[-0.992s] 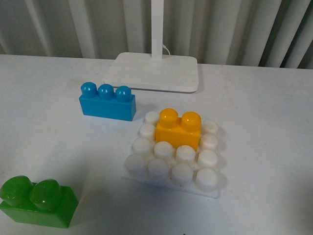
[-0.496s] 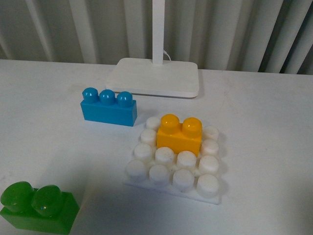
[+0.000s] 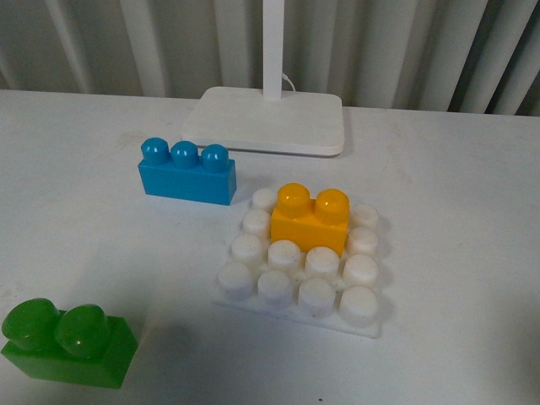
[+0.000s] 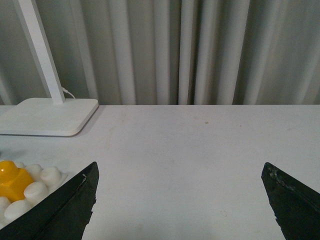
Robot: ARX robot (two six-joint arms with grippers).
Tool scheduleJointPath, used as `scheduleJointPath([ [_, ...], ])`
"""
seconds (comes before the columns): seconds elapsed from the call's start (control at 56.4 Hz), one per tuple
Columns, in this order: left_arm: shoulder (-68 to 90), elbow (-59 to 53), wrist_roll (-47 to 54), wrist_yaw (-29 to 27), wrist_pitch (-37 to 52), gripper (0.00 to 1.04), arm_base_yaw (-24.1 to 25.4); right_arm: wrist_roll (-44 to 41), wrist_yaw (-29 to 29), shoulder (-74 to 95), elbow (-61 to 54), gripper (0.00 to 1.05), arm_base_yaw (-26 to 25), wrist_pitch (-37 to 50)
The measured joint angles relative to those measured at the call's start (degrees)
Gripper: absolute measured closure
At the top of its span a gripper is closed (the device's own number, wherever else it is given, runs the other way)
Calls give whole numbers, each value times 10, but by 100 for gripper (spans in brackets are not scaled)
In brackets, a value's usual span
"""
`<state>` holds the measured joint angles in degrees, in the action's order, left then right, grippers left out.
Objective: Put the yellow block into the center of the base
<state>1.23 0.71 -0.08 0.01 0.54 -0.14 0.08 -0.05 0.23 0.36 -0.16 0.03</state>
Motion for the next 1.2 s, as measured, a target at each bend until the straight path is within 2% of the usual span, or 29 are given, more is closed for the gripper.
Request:
scheduleJointPath([
  [0.319,-10,0,0,0,-4,100,0,0,0,0,0,9,0,0],
  [0.673,-10,0,0,0,-4,36,0,0,0,0,0,9,0,0],
  [0.726,-10,0,0,0,-4,19,0,0,0,0,0,9,0,0],
  [0.797,-10,0,0,0,-4,6,0,0,0,0,0,9,0,0],
  [1.205,-10,0,0,0,-4,6,0,0,0,0,0,9,0,0],
])
